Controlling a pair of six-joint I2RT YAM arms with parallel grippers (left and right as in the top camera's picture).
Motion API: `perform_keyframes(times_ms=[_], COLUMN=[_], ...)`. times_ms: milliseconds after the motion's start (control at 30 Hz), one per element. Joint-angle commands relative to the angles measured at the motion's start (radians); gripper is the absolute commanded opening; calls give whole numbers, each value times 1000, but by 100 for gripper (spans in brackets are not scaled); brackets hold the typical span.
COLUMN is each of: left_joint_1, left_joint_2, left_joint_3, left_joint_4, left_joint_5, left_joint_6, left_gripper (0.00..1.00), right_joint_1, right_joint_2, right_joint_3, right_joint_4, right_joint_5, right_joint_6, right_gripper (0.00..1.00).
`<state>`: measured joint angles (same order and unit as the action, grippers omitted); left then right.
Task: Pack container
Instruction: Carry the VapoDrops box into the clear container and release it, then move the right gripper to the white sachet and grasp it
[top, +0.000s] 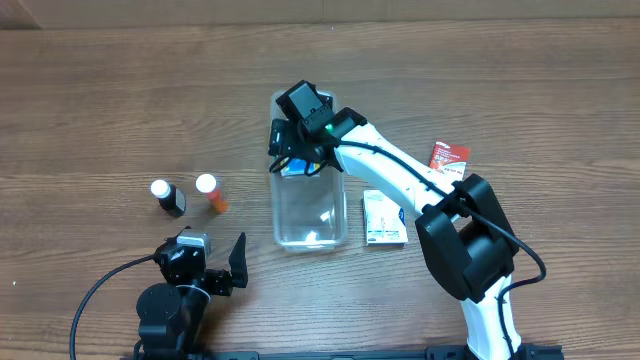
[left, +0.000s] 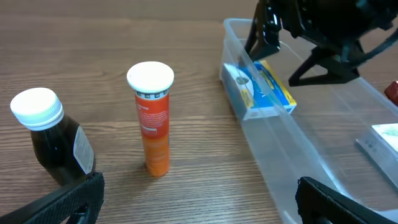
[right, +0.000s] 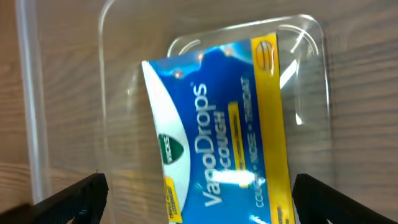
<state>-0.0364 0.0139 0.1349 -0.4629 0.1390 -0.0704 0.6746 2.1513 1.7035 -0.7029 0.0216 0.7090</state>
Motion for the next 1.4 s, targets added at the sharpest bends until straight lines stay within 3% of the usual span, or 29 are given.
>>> perform_keyframes(times_ms=[0,300,400,500,667,1000,1367], left_joint_1=[12,12,12,12,12,12,12], left_joint_2=[-9,-9,-9,-9,-9,-9,-9], left_joint_3=[-4,-4,-4,-4,-4,-4,-4], left_joint_4=[4,4,4,4,4,4,4], left_joint_5=[8,8,8,8,8,8,8], left_joint_6=[19,19,19,19,19,19,19], left_gripper=[100,100,100,100,100,100,100], right_joint_1=[0,0,0,0,0,-11,-204], right_joint_2=[-77,-272,-303,-312,-312,-311,-310], right_joint_3=[29,187,211,211,211,211,47], right_joint_4=[-47,-201,-211,-210,-252,-525,-616], right_joint_5=[-16,-39,-50,-96,-120,139,118], right_joint_6=[-50,-54,3,63,-3,-89,-119], right_gripper=[98,98,98,98,98,100,100])
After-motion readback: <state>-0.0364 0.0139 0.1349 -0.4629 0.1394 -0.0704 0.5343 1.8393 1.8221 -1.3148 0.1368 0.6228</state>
